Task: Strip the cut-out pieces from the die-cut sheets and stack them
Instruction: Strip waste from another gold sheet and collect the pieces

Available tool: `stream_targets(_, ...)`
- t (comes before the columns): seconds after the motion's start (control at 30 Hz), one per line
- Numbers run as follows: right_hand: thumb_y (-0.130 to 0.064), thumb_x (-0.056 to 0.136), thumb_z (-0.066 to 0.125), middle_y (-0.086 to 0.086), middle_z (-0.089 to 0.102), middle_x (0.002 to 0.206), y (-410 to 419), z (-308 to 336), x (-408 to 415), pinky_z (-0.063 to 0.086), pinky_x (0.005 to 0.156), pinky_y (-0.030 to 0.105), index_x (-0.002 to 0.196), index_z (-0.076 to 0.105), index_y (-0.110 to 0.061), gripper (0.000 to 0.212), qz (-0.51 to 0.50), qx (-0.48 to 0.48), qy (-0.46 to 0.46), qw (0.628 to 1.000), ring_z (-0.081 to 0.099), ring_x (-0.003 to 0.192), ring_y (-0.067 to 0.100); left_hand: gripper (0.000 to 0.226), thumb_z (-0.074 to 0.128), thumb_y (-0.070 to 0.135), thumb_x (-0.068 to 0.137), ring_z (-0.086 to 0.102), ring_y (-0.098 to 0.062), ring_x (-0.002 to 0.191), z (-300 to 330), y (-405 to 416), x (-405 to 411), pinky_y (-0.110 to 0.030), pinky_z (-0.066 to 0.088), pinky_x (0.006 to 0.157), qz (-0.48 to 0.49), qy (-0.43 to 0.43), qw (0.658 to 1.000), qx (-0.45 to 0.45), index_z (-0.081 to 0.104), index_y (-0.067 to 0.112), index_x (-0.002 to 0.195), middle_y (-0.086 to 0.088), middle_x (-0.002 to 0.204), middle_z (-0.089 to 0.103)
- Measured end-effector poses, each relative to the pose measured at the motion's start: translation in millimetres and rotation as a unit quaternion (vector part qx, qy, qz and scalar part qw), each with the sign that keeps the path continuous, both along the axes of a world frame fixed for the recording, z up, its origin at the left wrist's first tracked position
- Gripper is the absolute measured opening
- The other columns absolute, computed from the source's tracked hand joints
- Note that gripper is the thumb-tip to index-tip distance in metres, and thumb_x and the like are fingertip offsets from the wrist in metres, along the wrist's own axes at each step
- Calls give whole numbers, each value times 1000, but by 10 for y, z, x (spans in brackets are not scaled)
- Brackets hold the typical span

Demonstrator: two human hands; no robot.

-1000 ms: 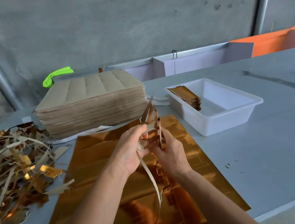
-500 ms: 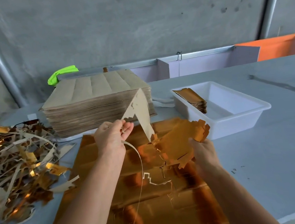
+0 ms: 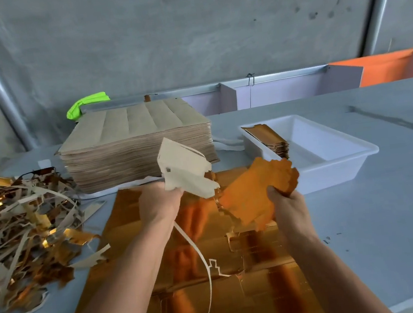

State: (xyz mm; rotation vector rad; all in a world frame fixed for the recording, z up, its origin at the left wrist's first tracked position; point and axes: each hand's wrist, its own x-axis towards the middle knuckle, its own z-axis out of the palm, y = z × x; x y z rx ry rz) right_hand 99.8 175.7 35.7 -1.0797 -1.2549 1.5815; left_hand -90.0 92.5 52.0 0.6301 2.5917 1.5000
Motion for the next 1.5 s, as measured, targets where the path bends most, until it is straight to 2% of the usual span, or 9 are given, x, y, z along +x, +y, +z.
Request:
stream_targets(0.17,-20,99,45,5,59,80,74,45,128,45,55,30,90,57,-14,16,-105,-25,3,994,57,72,18,26,63,18,85,58,-13,55,-41,-42,-48,-24,46,48,13,59,998,-13,55,23,60,3,65,62)
stream_targets(0.27,-17,101,41,16,57,96,49,4,108,51,85,49,99,53,-13,13,-48,-38,-37,997,58,91,32,24,58,16,84,52,-16,50,-27,-49,-74,-23,36,44,33,83,996,5,57,17,60,-4,64,63)
stream_targets(0.33,-17,101,41,5,55,90,58,-9,114,48,80,44,100,47,-14,7,-48,-60,-34,996,55,82,23,20,54,15,87,50,-14,51,-27,-38,-56,-22,33,44,28,96,995,22,60,12,68,-7,72,65)
stream_targets(0.53,-16,101,41,24,52,114,37,-96,39,45,96,50,91,53,-15,16,-43,-60,-73,995,52,112,39,16,50,19,97,66,-17,72,-406,100,390,-38,60,68,-61,-82,989,109,57,22,111,3,79,59)
stream_targets(0.77,-9,98,39,1,54,76,288,-95,343,45,52,30,80,51,-16,23,-133,-30,-74,988,53,65,17,16,53,14,95,67,-17,84,-732,145,411,-22,52,64,-39,-59,995,67,64,6,104,-6,93,67)
stream_targets(0.9,-16,100,40,1,42,65,387,-97,443,33,48,27,78,49,-13,23,-154,66,-127,978,38,53,15,7,58,17,92,67,-17,89,-665,113,494,-26,57,70,-49,-36,994,96,63,15,97,-6,101,69)
stream_targets(1.2,-17,100,39,1,60,80,18,21,-72,54,60,29,98,56,-15,17,-28,287,-154,945,63,71,15,12,58,19,92,65,-6,77,-122,39,673,-20,55,62,-242,6,948,208,64,29,90,-3,92,66)
stream_targets(1.33,-11,99,42,-15,58,78,-140,9,-218,42,56,6,112,59,-17,22,66,398,-123,907,58,69,-9,14,60,16,91,62,-36,83,-3,49,744,-46,53,76,-293,-45,935,194,69,8,85,-18,83,67)
stream_targets(1.5,-8,93,52,-3,64,109,-135,-95,-223,52,85,26,125,52,-17,33,143,468,-148,859,59,102,10,16,58,14,90,64,-34,81,65,8,750,-43,54,76,-303,-74,931,190,71,10,80,-14,79,69)
